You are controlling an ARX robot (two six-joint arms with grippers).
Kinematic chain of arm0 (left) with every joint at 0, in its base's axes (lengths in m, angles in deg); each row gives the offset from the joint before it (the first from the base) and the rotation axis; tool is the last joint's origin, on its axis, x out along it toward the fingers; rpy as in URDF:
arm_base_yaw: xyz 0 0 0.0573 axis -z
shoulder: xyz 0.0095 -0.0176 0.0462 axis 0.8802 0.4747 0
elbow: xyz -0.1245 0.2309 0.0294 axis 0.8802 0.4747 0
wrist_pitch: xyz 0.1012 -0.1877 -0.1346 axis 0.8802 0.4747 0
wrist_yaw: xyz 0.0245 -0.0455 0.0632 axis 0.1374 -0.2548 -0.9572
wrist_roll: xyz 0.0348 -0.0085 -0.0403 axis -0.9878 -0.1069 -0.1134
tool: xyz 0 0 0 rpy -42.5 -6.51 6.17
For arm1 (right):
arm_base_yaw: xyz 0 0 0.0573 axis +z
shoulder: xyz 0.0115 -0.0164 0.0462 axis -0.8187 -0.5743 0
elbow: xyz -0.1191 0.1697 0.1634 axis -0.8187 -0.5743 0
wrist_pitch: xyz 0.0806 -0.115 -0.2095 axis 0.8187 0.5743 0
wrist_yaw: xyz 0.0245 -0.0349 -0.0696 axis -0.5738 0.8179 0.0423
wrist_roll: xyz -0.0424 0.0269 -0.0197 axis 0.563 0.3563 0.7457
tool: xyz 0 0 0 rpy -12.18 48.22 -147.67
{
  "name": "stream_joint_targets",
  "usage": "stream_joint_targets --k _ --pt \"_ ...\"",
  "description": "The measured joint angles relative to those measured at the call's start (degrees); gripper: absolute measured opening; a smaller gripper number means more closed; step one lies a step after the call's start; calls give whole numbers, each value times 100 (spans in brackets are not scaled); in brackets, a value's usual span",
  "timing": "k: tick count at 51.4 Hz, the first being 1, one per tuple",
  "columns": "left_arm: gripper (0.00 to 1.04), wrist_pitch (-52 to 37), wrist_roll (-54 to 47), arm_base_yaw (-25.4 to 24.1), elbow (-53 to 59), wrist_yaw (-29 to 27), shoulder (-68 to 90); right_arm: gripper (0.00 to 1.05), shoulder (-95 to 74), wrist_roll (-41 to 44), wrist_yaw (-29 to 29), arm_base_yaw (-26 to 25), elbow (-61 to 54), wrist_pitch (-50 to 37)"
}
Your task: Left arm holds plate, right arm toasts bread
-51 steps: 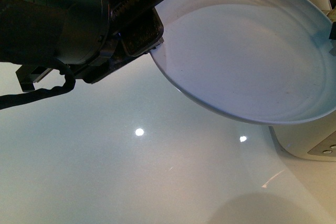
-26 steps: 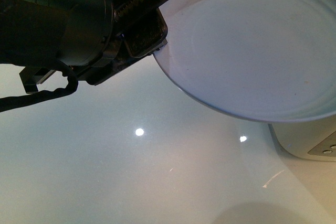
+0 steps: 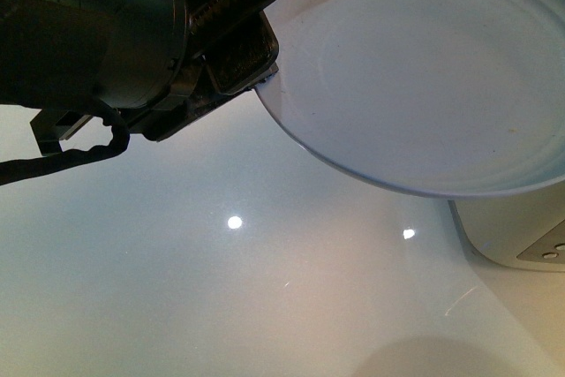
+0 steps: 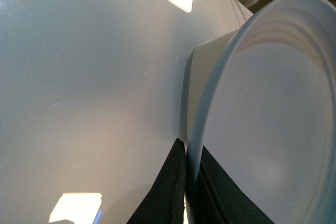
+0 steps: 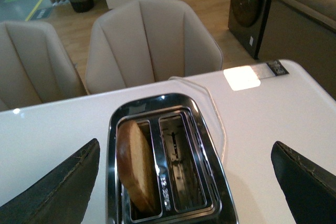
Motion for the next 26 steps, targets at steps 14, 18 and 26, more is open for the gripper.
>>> stream_joint_targets --k 14,18,26 --pt "3 0 0 0 0 4 0 54 726 651 -929 151 -1108 -1434" --pt "3 0 0 0 0 -2 0 42 907 693 -922 212 -1283 -1416" --pt "3 0 0 0 0 -2 0 19 1259 739 -898 221 -1521 -1298"
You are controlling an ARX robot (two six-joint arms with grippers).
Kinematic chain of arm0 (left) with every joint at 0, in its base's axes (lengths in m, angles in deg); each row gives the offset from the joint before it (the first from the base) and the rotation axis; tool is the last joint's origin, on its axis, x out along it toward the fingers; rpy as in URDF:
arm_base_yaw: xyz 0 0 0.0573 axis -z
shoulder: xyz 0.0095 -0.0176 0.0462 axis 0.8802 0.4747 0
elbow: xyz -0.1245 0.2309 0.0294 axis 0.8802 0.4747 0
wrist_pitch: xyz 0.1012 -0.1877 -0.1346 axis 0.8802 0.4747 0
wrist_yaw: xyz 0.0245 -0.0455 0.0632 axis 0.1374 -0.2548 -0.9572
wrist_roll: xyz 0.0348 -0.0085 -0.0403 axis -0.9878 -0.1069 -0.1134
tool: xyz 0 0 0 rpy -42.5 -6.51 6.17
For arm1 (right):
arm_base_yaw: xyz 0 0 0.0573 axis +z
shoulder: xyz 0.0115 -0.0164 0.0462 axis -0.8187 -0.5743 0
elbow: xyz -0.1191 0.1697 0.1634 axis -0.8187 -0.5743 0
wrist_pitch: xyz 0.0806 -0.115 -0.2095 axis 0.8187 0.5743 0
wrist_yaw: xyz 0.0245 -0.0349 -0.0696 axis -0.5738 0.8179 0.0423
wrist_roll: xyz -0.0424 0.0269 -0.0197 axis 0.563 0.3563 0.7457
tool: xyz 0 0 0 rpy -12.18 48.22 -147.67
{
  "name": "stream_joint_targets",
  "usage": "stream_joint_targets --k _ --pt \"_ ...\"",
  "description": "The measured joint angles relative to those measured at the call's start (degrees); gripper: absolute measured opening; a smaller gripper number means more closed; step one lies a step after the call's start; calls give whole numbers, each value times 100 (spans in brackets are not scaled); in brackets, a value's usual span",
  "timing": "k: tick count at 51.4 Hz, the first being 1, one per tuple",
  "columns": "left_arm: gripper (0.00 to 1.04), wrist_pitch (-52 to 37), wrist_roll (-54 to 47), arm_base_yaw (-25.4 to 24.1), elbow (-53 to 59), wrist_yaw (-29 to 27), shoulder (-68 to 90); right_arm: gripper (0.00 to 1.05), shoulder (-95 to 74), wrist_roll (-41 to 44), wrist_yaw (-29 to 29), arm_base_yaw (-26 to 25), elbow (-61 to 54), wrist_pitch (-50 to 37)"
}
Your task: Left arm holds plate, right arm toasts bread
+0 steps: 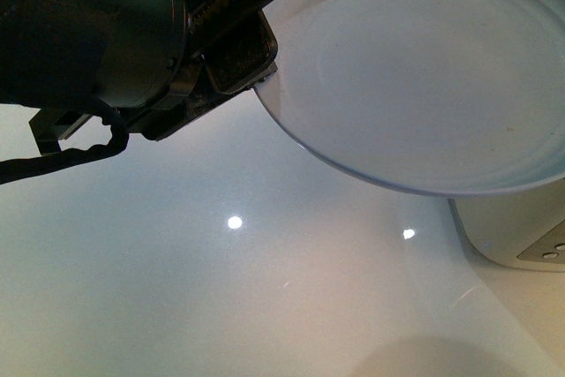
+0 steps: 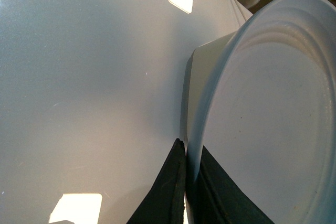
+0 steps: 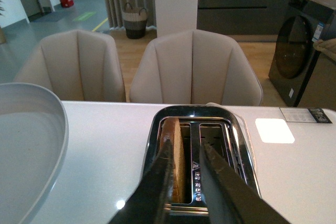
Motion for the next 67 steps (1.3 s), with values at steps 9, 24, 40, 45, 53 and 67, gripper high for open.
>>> stream_joint_targets --k 9,24,40,45,53,67 --pt "3 0 0 0 0 0 0 2 468 26 7 4 -236 229" --pt "3 0 0 0 0 0 0 2 1235 26 7 4 -483 741" --pt "3 0 0 0 0 0 0 2 1886 31 11 7 -636 1082" --pt "3 0 0 0 0 2 0 2 2087 31 11 7 -636 1287" --pt "3 0 0 0 0 0 0 2 2387 31 11 7 -636 1587" --pt "3 0 0 0 0 0 0 2 2841 31 11 13 -636 2046"
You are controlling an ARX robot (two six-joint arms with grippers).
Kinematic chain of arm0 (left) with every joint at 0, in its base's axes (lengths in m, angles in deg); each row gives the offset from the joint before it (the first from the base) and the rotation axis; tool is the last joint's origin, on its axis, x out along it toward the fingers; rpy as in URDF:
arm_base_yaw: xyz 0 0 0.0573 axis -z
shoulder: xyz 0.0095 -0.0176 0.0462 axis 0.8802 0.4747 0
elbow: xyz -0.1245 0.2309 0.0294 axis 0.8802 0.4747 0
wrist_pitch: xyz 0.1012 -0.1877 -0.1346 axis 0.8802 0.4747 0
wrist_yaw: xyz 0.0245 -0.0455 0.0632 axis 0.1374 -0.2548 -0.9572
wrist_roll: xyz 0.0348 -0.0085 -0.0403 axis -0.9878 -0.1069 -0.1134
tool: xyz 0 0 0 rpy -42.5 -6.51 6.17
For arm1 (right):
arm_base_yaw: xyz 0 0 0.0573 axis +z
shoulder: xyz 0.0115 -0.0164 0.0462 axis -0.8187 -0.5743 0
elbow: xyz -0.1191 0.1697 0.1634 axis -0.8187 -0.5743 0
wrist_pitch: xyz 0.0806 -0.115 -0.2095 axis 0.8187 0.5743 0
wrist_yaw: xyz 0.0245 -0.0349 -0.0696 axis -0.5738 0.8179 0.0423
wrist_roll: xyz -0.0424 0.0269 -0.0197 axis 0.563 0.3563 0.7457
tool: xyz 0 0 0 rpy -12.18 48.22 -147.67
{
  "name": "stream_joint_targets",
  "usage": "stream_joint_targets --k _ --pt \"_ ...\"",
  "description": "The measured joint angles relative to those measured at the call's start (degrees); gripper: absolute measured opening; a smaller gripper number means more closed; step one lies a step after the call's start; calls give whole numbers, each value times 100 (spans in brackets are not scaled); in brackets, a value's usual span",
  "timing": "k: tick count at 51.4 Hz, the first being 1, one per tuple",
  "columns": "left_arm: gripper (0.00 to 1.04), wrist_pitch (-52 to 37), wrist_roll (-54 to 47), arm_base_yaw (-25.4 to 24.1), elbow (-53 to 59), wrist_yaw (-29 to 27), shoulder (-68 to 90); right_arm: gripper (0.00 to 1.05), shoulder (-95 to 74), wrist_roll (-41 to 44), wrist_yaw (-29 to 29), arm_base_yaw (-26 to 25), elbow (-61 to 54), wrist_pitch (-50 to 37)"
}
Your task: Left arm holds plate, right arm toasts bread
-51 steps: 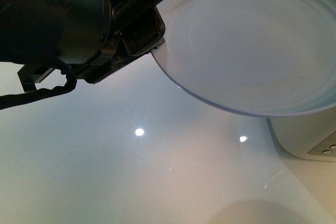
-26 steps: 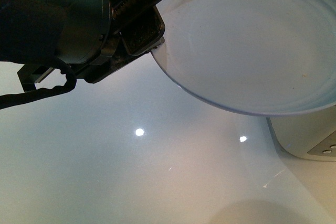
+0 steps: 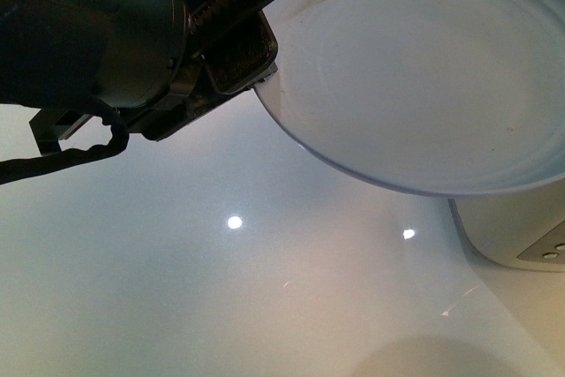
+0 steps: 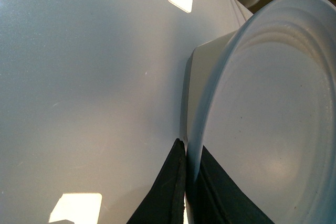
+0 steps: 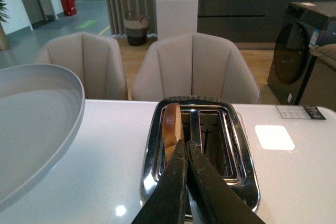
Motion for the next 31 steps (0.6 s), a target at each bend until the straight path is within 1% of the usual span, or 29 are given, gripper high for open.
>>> stream_joint_targets --k 2,6,18,23,24,25,26,27,28,30,31 --pt "3 0 0 0 0 0 0 2 138 0 2 0 2 140" --pt "3 -2 0 0 0 4 0 2 741 4 11 2 2 918" --pt "3 0 0 0 0 -2 -2 2 1003 9 2 2 2 1034" --pt "3 0 0 0 0 4 -2 22 1008 9 0 2 2 1034" --pt "3 0 0 0 0 4 -2 23 1008 9 0 2 2 1034" --pt "3 0 0 0 0 2 -2 29 1008 9 0 2 2 1034" --pt "3 -2 2 0 0 -2 -2 31 1008 9 0 2 2 1034" --pt "3 0 2 0 0 -2 -2 37 1008 9 0 2 2 1034" --pt "3 0 2 0 0 -2 -2 38 1008 9 0 2 2 1034" --pt "3 0 0 0 0 0 -2 47 1010 9 0 2 2 1034" --pt "3 0 0 0 0 2 -2 53 1010 9 0 2 2 1034"
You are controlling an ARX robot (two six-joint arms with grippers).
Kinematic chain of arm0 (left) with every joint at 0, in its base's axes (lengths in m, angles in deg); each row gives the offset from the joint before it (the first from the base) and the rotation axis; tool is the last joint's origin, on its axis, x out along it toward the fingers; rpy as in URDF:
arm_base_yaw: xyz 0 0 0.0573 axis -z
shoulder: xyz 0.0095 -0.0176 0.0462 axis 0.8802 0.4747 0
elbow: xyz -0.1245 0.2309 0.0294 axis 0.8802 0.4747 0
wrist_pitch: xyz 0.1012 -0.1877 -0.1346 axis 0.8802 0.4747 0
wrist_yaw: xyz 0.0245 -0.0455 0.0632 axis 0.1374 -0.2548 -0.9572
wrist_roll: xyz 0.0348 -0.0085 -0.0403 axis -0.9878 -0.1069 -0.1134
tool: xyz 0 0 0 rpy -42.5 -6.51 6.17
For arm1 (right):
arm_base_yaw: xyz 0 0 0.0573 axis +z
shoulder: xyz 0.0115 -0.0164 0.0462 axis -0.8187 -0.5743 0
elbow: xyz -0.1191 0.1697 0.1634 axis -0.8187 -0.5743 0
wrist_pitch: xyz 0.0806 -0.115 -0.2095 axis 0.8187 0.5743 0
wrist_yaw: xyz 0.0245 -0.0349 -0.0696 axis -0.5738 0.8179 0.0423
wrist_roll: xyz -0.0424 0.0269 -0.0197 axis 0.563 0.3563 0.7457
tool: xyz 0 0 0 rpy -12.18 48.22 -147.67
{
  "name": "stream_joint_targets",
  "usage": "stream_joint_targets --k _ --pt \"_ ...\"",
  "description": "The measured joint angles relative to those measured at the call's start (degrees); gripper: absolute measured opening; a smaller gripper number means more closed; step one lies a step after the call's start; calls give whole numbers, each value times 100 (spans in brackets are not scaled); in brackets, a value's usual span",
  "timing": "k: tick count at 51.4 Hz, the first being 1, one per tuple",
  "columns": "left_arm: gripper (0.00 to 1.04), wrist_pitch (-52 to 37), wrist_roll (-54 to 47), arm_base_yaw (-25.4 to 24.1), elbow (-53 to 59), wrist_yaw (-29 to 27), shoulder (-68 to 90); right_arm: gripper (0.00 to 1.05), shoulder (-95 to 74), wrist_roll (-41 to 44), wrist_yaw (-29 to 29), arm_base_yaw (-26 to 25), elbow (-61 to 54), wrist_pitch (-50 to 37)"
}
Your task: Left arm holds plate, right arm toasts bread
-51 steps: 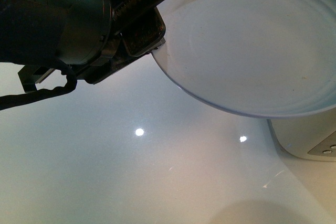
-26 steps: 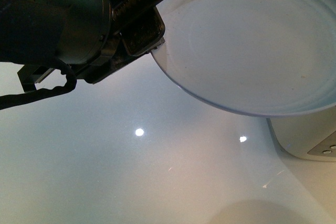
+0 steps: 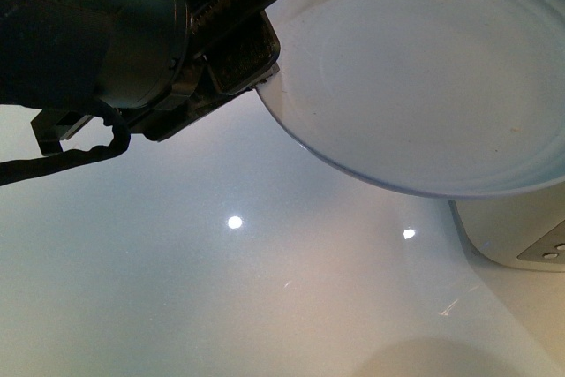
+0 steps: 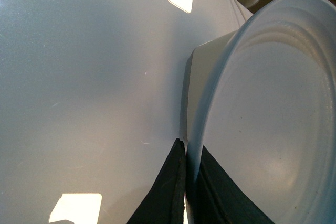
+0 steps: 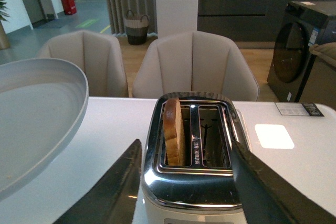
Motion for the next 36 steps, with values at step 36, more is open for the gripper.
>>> stream_joint_targets --k 36 --pt "3 0 0 0 0 -2 0 96 0 0 0 0 0 0"
